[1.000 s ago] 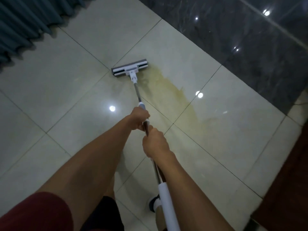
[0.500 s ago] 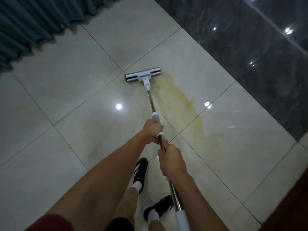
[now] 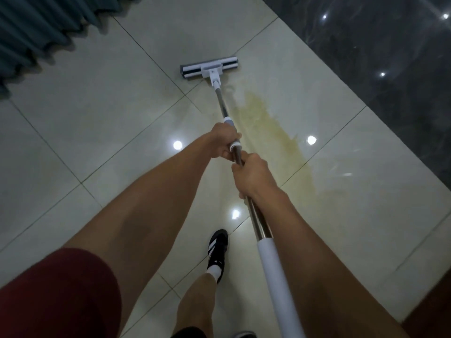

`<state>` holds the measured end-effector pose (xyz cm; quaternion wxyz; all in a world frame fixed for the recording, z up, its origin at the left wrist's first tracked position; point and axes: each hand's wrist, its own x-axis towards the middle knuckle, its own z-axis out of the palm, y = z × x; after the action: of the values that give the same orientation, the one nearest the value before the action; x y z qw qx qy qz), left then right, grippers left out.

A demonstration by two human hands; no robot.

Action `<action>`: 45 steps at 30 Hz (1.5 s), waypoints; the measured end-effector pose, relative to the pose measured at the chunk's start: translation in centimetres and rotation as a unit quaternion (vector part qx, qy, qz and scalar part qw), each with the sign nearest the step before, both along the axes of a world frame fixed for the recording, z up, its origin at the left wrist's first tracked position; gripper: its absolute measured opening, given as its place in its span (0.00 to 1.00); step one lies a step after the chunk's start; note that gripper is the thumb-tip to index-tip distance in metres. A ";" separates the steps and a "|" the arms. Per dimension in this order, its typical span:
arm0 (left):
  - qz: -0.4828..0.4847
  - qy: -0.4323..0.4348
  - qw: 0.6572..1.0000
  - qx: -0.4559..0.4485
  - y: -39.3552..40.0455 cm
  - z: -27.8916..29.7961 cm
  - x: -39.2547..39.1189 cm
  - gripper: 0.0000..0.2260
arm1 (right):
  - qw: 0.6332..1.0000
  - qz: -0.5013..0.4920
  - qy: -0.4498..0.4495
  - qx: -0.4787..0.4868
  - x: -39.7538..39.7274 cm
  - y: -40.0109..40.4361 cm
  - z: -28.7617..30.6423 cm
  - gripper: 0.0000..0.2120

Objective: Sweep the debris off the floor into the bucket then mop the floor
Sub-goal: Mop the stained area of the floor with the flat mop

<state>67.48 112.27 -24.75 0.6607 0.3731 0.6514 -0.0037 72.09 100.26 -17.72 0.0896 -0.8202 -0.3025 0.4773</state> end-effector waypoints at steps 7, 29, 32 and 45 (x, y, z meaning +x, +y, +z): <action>-0.062 0.032 0.998 0.001 -5.7 0.2 -2.2 0.13 | 0.999 -0.034 0.038 0.014 -3.3 -6.5 -0.1 0.18; -0.241 0.066 0.968 -0.025 -55.7 3.4 -11.2 0.05 | 0.992 -0.112 0.053 -0.019 -14.9 -57.2 4.0 0.20; -0.239 0.063 0.969 -0.027 -58.7 3.8 -12.0 0.06 | 0.992 -0.119 0.045 -0.024 -16.0 -60.1 3.9 0.21; -0.148 0.044 0.988 -0.011 -53.4 1.4 -11.3 0.08 | 0.991 -0.130 0.017 0.020 -15.3 -54.5 3.0 0.15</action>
<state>56.21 58.92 -23.32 0.6272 0.4578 0.6176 -0.1251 56.75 45.78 -14.70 0.1727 -0.8424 -0.2014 0.4691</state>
